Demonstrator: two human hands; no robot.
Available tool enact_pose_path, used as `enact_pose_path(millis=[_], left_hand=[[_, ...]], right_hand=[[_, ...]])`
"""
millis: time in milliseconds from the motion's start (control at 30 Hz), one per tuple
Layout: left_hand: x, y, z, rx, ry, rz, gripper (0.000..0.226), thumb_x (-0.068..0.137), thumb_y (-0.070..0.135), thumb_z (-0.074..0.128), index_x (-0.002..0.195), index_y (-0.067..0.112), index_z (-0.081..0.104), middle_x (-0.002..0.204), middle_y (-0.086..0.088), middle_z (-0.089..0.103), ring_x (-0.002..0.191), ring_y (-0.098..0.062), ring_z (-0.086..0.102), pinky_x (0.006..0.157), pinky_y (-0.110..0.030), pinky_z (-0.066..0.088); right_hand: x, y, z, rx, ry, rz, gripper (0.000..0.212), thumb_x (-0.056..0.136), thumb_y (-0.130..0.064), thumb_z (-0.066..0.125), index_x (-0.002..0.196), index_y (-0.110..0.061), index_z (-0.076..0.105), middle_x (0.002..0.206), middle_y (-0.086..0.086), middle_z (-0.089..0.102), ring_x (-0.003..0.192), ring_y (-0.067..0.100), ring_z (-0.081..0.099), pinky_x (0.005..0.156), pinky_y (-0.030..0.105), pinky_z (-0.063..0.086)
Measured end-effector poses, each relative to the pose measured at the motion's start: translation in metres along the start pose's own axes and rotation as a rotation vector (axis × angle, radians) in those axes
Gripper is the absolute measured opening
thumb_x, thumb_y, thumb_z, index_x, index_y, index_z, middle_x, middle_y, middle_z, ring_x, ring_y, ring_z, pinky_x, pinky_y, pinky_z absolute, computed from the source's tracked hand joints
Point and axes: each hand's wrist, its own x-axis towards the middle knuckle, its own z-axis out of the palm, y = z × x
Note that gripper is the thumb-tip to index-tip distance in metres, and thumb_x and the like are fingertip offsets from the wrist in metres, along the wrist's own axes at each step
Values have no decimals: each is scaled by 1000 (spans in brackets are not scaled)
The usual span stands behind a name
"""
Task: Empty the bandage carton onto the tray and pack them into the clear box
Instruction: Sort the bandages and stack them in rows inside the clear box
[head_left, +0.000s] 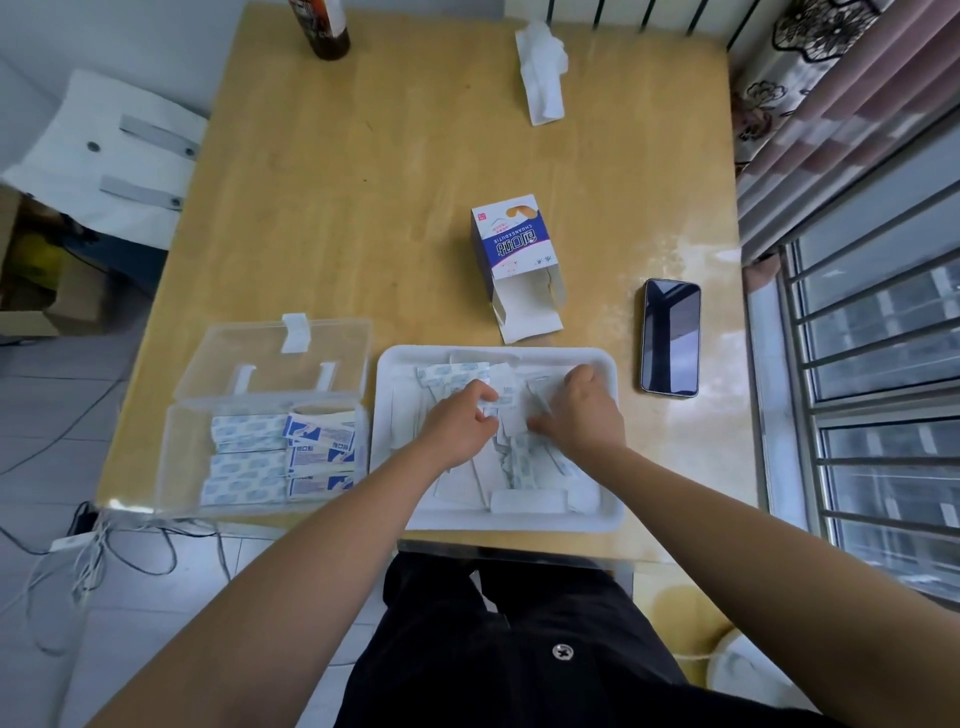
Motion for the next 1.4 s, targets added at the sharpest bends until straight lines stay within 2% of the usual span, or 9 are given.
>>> enact_pose_path(millis=[267,467,733,867,1033,1100,1200,1300,1400], left_hand=[[0,1,0,-16,-7,-14,27,96,26,47,123,25,46,103,-2,59,90,-21,62,57,-24,38],[2,1,0,-19,-4,-27,24,96,25,47,120,25,47,101,-3,60,88,-22,64,62,-26,41],[3,1,-2,-43,-16,-40,19,96,26,47,115,27,47,97,-3,60,87,-23,65,57,-26,40],[2,1,-3,-36,-23,-38,18,96,26,47,114,25,48,96,-3,60,89,-22,64,58,-25,38],[2,3,-7,-54,-14,-24,15,96,23,47,110,21,53,103,-1,59,92,-20,62,66,-26,42],[2,6,-9,-61,43,-9,14,96,18,47,105,20,57,98,1,62,88,-19,62,71,-28,46],[0,17,-11,-186,135,26,13,94,16,49,98,19,61,88,0,65,72,-16,62,71,-32,50],[-6,34,-14,-510,26,-9,19,96,24,52,106,11,63,94,-7,69,73,-18,65,69,-29,52],[-12,42,-16,-754,-161,-133,31,94,31,59,115,8,63,107,-16,69,96,-31,69,81,-34,57]], right_hand=[[5,-5,5,-22,11,-48,42,78,-34,75,99,-6,51,102,10,52,76,23,52,68,35,49],[3,-6,11,-61,73,-99,34,82,-32,71,102,-10,55,108,9,48,95,25,50,82,33,48],[4,-8,8,13,68,-151,21,86,-22,64,96,-10,49,94,8,53,81,22,50,65,29,39],[9,-6,0,80,52,-106,13,86,-15,60,86,-5,52,83,9,57,75,23,52,65,33,44],[18,-2,-21,302,39,46,16,85,-13,61,85,3,60,74,11,56,67,25,53,61,34,47],[21,-3,-32,547,4,95,18,83,-12,67,86,5,61,74,12,57,69,26,56,61,34,48],[17,-9,-47,916,-136,146,18,81,-8,73,90,3,62,78,16,60,66,26,58,49,27,46],[10,-18,-45,1100,-284,134,22,80,-5,74,97,5,62,83,16,63,70,25,62,54,28,49],[7,-25,-35,1120,-316,135,15,81,-8,73,90,1,66,80,12,67,70,24,64,60,30,50]])
